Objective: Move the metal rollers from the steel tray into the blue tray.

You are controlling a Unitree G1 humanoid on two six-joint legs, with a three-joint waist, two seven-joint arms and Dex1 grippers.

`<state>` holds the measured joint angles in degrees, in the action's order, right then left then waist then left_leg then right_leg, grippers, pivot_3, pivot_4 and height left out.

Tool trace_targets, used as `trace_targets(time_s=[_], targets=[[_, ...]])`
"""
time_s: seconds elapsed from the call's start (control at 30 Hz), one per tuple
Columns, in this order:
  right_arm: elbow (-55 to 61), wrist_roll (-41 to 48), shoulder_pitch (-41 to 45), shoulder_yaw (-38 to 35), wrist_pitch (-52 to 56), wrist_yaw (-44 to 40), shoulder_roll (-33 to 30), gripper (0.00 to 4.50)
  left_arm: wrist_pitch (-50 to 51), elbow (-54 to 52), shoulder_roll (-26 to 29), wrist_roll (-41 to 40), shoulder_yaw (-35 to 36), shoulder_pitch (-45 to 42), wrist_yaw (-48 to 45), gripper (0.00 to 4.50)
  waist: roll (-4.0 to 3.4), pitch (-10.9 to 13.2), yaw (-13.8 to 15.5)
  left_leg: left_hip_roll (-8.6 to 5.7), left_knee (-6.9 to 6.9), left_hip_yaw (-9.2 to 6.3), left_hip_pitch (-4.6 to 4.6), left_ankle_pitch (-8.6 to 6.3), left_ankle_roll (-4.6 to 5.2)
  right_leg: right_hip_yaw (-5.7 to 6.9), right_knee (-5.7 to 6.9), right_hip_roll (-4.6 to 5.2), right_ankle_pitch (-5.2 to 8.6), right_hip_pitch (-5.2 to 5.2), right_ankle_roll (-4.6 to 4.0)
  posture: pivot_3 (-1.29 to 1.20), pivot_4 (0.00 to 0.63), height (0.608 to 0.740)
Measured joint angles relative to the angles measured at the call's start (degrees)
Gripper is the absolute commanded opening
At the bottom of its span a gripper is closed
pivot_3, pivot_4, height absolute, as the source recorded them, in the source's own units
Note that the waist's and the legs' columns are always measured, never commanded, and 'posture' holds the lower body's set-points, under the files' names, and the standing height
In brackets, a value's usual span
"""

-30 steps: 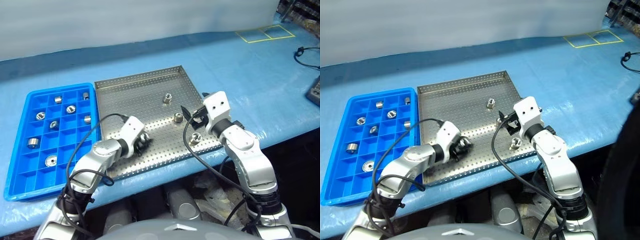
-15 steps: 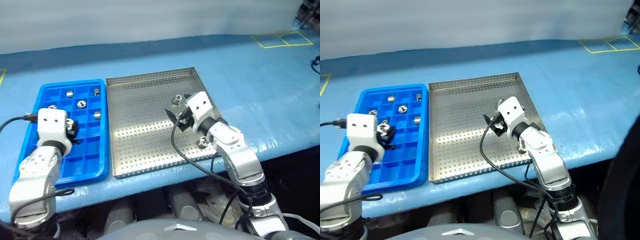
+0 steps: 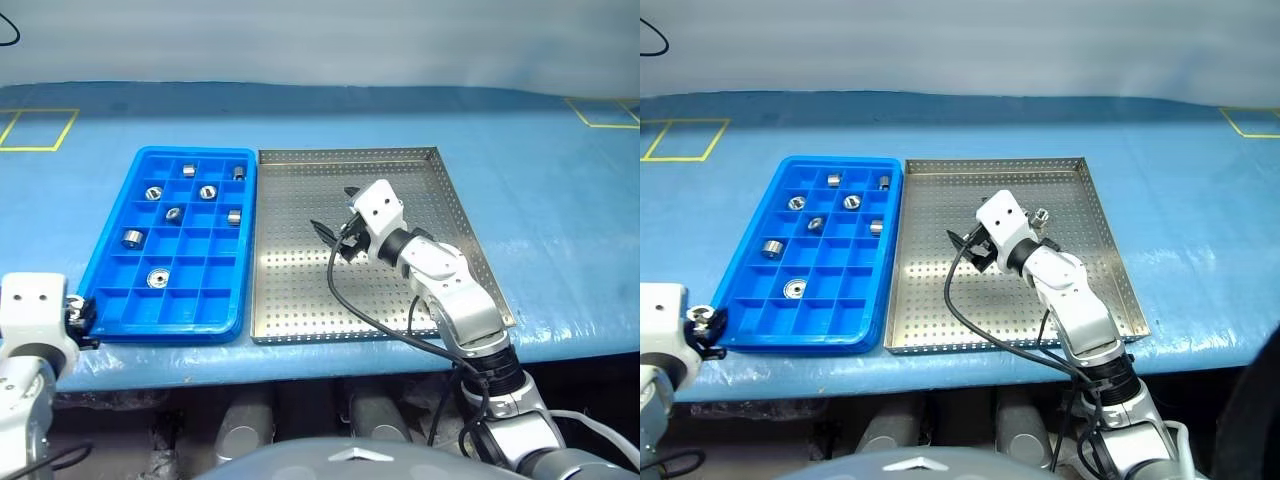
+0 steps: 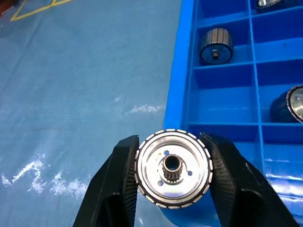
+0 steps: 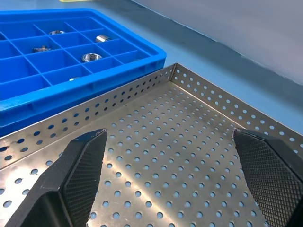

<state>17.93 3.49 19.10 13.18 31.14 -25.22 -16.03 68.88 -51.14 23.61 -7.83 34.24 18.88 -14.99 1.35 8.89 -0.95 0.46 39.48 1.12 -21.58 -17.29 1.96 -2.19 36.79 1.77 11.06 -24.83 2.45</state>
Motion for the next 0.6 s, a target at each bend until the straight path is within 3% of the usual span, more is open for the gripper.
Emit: trace_targets(time_s=[0.2, 0.4, 0.6], targets=[[0.0, -0.1, -0.1, -0.1, 0.0, 0.0, -0.3, 4.5, -2.1, 3.3, -0.2, 0.0, -2.5, -1.5, 0.0, 1.96, 0.0, 0.0, -0.3, 0.04, -0.01, 0.01, 0.0, 0.01, -0.02, 0.04, 0.02, -0.01, 0.0, -0.03, -0.06, -0.02, 0.15, 0.74], [0.4, -0.1, -0.5, -0.3, 0.1, 0.2, -0.9, 4.5, -3.5, 5.4, 0.1, -0.1, -3.8, -2.4, -1.0, 3.65, 0.0, 0.0, -0.8, 0.05, -0.01, 0.02, 0.0, 0.01, -0.02, 0.06, 0.02, -0.01, 0.01, -0.04, -0.07, -0.04, 0.15, 0.74], [0.7, -0.2, -1.5, -1.1, 0.2, 0.9, -1.3, 4.5, -6.7, 6.6, -2.7, -6.2, 2.4, -10.9, -3.1, 3.65, 0.04, 0.0, -1.1, 0.08, 0.01, 0.0, 0.0, 0.04, -0.07, 0.15, 0.02, -0.01, -0.04, 0.0, -0.14, -0.07, 0.15, 0.74]])
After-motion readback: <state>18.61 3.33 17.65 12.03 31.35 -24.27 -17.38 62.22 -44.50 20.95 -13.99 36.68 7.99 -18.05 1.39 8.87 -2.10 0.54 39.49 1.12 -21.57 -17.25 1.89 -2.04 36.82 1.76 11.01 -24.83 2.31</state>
